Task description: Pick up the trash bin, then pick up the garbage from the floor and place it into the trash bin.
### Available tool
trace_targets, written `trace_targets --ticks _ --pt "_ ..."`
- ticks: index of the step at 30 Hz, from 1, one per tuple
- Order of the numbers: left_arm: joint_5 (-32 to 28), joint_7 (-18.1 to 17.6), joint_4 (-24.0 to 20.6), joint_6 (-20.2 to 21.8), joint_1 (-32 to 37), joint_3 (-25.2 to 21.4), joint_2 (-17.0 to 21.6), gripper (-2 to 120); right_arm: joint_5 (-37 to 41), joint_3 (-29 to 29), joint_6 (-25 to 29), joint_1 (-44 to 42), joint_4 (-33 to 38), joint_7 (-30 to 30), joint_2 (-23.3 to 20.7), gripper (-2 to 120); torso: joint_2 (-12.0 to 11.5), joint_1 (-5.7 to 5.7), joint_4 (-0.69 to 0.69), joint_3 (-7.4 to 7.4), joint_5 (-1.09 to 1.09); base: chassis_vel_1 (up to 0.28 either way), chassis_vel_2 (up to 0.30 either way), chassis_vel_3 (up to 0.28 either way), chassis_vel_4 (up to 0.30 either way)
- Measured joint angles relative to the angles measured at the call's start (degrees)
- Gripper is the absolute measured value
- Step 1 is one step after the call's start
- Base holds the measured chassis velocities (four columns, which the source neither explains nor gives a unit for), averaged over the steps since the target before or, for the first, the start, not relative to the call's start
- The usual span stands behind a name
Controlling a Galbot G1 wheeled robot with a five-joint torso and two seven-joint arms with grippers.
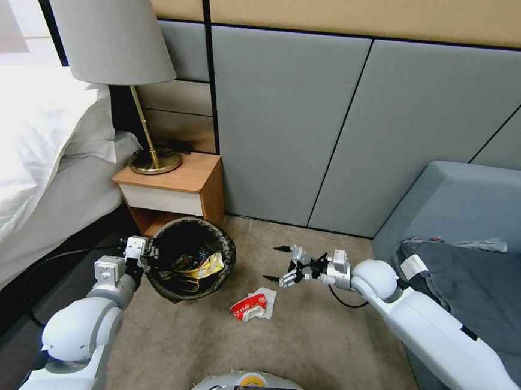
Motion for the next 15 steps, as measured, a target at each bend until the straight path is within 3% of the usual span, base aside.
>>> trace_targets --ticks 15 --pt "-0.1 0.0 1.1 0.0 -0.7 0.5 0.5 4 -8.9 -2.6 2.6 -1.7 -8.0 0.8 4.2 100 0.0 0.00 -0.01 0.00 -0.01 0.000 0.000 0.000 0.000"
